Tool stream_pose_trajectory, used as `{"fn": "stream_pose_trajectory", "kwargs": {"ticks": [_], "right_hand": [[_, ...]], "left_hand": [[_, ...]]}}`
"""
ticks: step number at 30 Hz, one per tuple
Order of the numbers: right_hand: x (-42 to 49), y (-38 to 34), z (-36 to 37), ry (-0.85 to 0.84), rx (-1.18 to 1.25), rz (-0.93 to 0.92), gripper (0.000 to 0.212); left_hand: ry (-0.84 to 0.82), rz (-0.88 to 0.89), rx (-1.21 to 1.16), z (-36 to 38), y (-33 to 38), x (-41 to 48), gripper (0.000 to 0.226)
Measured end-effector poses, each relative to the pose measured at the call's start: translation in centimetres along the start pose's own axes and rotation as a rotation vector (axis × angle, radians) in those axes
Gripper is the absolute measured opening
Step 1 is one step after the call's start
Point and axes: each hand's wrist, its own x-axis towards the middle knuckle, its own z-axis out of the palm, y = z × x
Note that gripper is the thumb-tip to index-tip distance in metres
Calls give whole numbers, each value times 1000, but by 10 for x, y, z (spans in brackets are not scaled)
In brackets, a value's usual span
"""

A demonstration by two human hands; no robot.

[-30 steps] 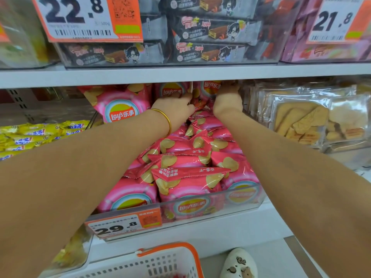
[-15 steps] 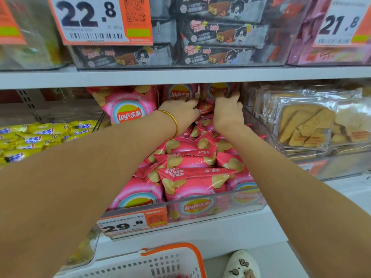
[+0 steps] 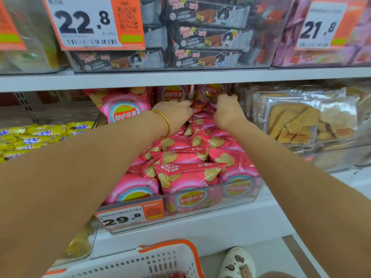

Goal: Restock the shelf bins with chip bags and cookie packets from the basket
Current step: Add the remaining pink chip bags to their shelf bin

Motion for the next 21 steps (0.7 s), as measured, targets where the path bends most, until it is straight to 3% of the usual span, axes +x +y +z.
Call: {"fn": "stream_pose_trajectory", "kwargs": {"ticks": [4, 8, 10, 13, 16, 18, 21], "right_hand": [[-38, -3, -17, 77, 106, -97, 41], [-120, -15, -37, 170, 227, -329, 32], [-173, -23, -37, 72, 335, -423, 26], [-233, -35, -2, -370, 410, -405, 20], [-264, -41, 77, -882, 63, -414, 27], [-282, -38, 138, -1064, -237, -487, 29], [-301, -17, 213, -1095, -411, -513, 27]], "left_hand": [[65, -1, -88, -15, 5, -30, 44], [467, 153, -412, -31, 19, -109, 40], [517, 175, -577, -30, 35, -169, 31], [338, 80, -690, 3, 65, -256, 27], [-73, -38, -746, 57, 88, -317, 31], [-284, -64, -767, 95, 97, -342, 39], [-389, -130, -814, 128, 107, -370, 28]]}}
